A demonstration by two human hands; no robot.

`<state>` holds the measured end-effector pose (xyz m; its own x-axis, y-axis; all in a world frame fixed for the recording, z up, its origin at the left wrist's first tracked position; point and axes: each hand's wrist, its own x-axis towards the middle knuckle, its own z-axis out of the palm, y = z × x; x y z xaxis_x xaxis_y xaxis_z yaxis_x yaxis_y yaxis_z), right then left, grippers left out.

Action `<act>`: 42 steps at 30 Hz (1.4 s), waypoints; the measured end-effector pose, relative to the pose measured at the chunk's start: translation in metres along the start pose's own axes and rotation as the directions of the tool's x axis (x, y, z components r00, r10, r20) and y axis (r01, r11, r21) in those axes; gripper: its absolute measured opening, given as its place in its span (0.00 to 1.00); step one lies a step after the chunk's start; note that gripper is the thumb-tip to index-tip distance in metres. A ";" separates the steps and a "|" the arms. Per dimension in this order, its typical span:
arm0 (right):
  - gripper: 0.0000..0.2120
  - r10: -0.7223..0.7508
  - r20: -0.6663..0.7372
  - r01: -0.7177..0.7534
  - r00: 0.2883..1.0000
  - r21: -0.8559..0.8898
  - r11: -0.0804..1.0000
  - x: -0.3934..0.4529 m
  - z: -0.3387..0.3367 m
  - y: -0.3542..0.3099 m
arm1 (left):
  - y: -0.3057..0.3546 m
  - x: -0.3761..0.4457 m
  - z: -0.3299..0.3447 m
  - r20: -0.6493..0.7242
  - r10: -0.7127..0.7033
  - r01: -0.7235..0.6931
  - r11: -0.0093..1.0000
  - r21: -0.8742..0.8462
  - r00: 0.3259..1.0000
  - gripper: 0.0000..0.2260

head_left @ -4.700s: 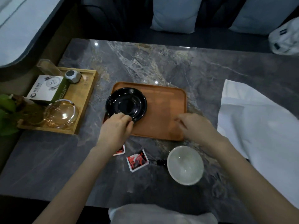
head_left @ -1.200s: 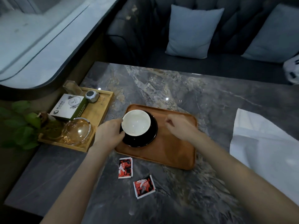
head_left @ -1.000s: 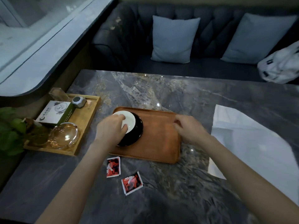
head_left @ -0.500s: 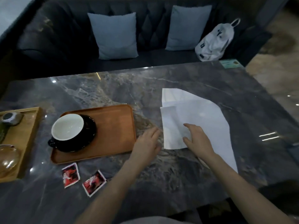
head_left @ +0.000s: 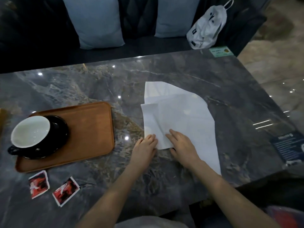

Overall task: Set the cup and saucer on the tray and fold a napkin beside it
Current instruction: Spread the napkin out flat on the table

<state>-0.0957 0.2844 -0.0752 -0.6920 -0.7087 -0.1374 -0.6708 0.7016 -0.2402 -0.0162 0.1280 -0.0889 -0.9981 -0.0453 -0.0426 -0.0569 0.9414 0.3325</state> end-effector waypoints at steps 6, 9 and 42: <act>0.24 -0.065 -0.068 0.066 0.996 0.018 0.998 0.003 -0.009 0.001 | -0.003 0.009 -0.014 -0.077 -0.101 0.098 0.995 -0.035 0.992 0.11; 0.24 -0.063 -0.147 0.065 0.987 0.008 0.998 0.005 -0.017 -0.007 | -0.001 0.017 -0.040 -0.150 -0.211 0.178 0.962 -0.207 0.966 0.09; 0.17 0.210 -0.098 -0.126 0.973 0.540 0.832 0.009 -0.082 -0.037 | 0.026 -0.032 -0.062 -0.007 -0.064 0.059 0.954 -0.293 0.998 0.37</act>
<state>-0.0991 0.2577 0.0108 -0.8403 -0.5346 -0.0901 -0.3275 0.6329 -0.7015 0.0122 0.1334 -0.0208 -0.9925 -0.1080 -0.0568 -0.1206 0.7977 0.5909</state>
